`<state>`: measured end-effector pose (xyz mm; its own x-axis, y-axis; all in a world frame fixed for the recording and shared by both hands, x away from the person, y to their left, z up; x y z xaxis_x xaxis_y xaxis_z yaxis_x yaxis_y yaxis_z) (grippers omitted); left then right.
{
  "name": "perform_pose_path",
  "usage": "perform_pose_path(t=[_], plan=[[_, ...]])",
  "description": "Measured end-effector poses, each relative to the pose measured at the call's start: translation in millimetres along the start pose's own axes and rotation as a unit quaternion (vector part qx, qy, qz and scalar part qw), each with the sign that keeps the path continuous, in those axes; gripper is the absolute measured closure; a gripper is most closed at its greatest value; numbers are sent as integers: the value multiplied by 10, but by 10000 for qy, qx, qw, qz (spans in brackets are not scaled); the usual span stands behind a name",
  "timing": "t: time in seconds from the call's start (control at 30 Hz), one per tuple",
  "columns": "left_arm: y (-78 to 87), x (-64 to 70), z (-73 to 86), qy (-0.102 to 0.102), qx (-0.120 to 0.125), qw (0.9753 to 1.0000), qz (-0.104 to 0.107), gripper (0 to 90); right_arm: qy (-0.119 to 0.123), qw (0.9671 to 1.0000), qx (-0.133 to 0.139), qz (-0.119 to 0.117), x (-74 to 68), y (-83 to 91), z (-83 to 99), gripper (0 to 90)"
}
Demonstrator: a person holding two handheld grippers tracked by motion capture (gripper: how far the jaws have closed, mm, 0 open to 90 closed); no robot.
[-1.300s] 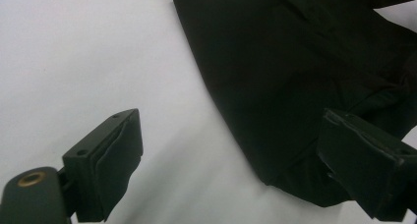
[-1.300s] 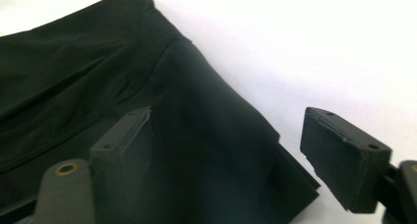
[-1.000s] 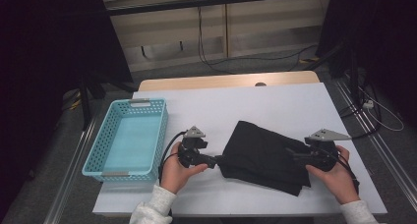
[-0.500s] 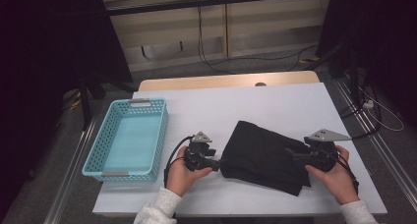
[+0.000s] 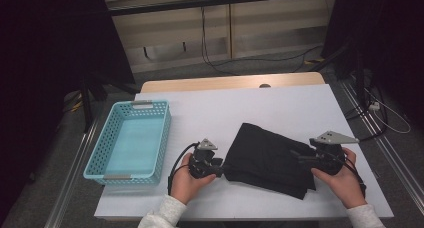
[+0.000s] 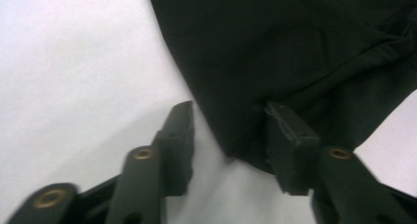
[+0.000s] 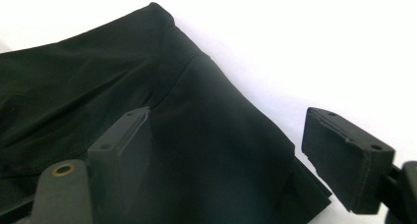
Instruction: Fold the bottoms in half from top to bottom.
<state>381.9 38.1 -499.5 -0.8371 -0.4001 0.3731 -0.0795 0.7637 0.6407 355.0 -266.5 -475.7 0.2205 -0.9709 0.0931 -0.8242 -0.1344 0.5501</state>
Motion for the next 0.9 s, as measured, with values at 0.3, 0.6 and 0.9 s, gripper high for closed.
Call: perform_pose_path(t=[0.3,0.6,0.9], plan=[[-11,18,1,263,-67,9996,38,790,55,10000,-22,-66,-29,-12,9,192],[17,-31,-9,453,-104,9988,131,841,17,10000,23,-70,-25,-6,3,187],[90,-145,-41,597,-20,9982,81,844,-68,9999,22,-78,7,4,12,169]])
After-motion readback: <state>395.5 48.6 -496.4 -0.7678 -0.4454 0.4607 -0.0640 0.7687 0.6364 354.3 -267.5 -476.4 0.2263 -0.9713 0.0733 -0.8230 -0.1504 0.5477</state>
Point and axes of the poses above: each handheld gripper's, and its own axes: y roughly backward along the jaws, z roughly out of its underside, x roughly to its right, the point moved 6 cm from there along -y, roughly forward along the jaws, and after that the axes turned 12 degrees about z, right-handed, at the moved point
